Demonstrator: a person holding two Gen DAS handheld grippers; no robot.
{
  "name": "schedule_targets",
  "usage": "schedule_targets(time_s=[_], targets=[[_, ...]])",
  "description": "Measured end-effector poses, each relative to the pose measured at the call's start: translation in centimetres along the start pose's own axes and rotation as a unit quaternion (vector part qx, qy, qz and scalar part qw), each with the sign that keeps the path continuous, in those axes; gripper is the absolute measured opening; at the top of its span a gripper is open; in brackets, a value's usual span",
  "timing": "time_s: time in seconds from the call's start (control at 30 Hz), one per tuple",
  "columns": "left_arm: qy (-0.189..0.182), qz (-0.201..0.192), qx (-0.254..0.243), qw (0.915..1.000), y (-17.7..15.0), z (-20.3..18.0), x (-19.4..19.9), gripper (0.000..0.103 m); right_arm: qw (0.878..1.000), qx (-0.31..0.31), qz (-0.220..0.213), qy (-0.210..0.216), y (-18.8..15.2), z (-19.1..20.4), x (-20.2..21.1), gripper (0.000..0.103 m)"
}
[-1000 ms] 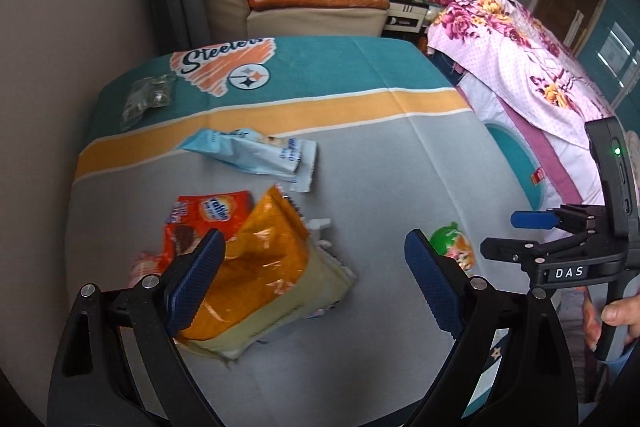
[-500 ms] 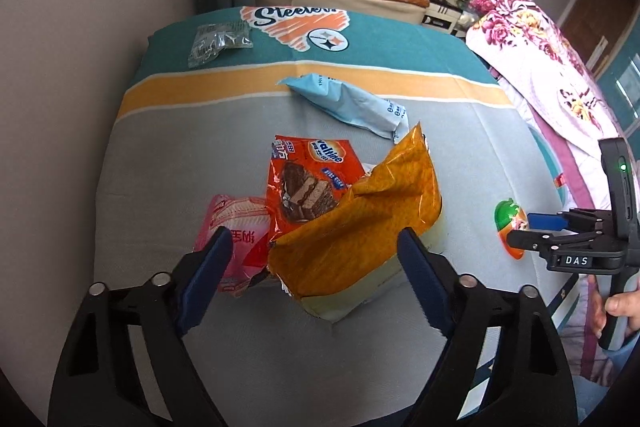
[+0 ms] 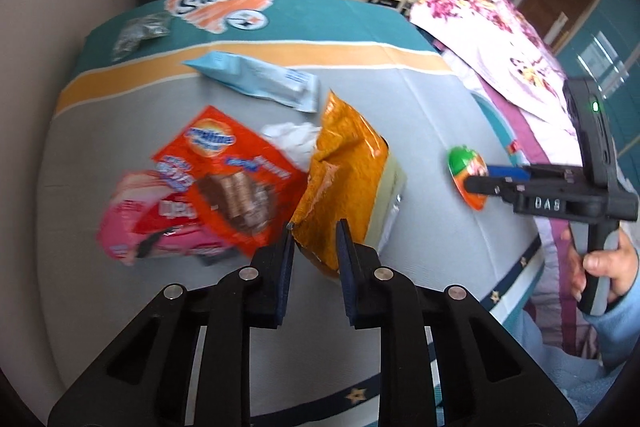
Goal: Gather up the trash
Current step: 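Grasp the orange chip bag with the left tool while the right tool grasps the orange-green jelly cup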
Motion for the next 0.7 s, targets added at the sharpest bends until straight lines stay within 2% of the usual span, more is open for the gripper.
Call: schedule_targets(time_s=[0.23,0.33,0.4,0.57,0.7], targets=[[-0.028,0.039,-0.012,0.9988,-0.2,-3.6,-3.2,0.025,1.000,-0.027,-0.015,-0.002,-0.3,-3.2,1.4,0.044],[-0.039,0.047,-0.009,0.9981,-0.1,-4.6,-4.1,0.039,0.999,-0.034,-0.018,0.000,-0.5,-4.1,1.6,0.044],[-0.029,0.041,-0.008,0.9987,0.3,-5.0,-4.6,0.057,0.999,-0.039,-0.020,0.003,-0.5,-4.6,1.6,0.044],[-0.023,0.055,0.007,0.9982,1.0,-5.3,-6.5,0.071,0.999,-0.047,-0.025,0.010,-0.5,-5.6,1.9,0.044],[-0.033,0.066,0.009,0.9972,1.2,-6.4,-7.4,0.076,0.998,-0.050,-0.028,0.011,-0.5,-6.4,2.1,0.045]])
Point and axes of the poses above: each gripper's, at about its wrist camera, not at the fingertips, and x roughly against the way its jaws point, z to its left, y to its top, the point moved 4 cm from there along -x, roughly the way its jaws point, and after that the axes turned 1 degree about -y, right-handed, at the moved point
